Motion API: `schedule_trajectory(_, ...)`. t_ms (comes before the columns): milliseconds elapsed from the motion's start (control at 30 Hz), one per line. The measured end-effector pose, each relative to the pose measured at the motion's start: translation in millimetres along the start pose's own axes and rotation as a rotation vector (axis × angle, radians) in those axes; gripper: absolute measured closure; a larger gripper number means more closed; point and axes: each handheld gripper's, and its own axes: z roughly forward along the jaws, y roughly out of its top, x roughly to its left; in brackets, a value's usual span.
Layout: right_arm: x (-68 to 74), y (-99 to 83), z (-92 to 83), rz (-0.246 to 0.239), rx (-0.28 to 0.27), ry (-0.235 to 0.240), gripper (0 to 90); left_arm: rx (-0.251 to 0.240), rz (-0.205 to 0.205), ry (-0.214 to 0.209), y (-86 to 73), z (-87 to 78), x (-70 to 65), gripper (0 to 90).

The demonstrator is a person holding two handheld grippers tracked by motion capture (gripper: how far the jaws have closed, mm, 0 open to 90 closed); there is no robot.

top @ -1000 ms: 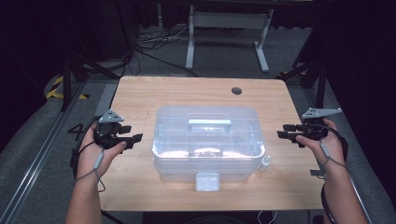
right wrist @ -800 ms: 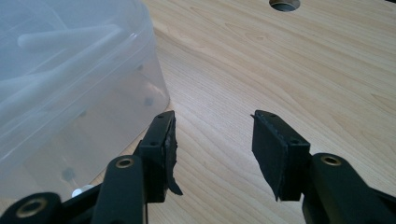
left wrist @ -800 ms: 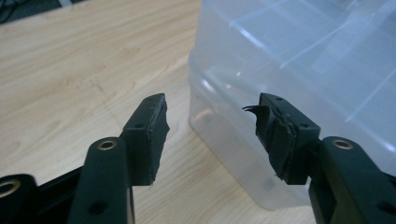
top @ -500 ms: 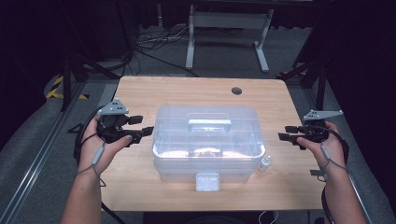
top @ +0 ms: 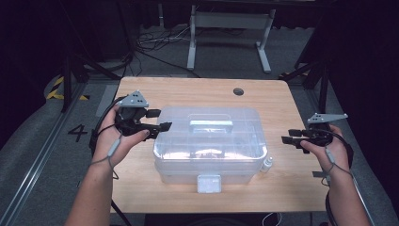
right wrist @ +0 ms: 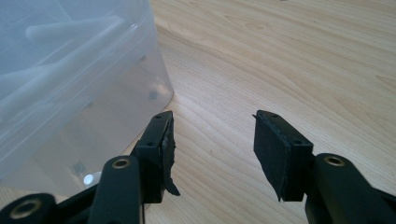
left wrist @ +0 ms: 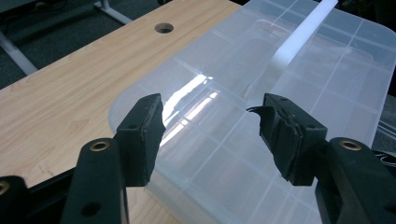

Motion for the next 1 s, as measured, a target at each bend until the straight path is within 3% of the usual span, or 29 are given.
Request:
schedule_trajectory(533, -0.5, -0.2, 4.6, 0.026, -0.012, 0.040, 49.2, 0.012, 0.018, -0.055, 20.0, 26.8, -6.1, 39.6)
schedule_trajectory(633, -0.6, -0.4, 4.9, 0.031, -0.008, 0.041, 49.2, 0.000, 0.034, -0.083, 21.2, 33.2, -8.3, 39.9)
schedule_trajectory(867, 0.1, -0.2, 5.4, 0.029, -0.007, 0.044, 49.1, 0.026, 0.074, -0.129, 25.1, 50.0, -18.6, 38.8)
schedule_trajectory(1000, 0.0, -0.2, 5.3, 0.029, -0.006, 0.043, 48.8, 0.041, 0.101, -0.132, 26.7, 55.2, -25.3, 39.2)
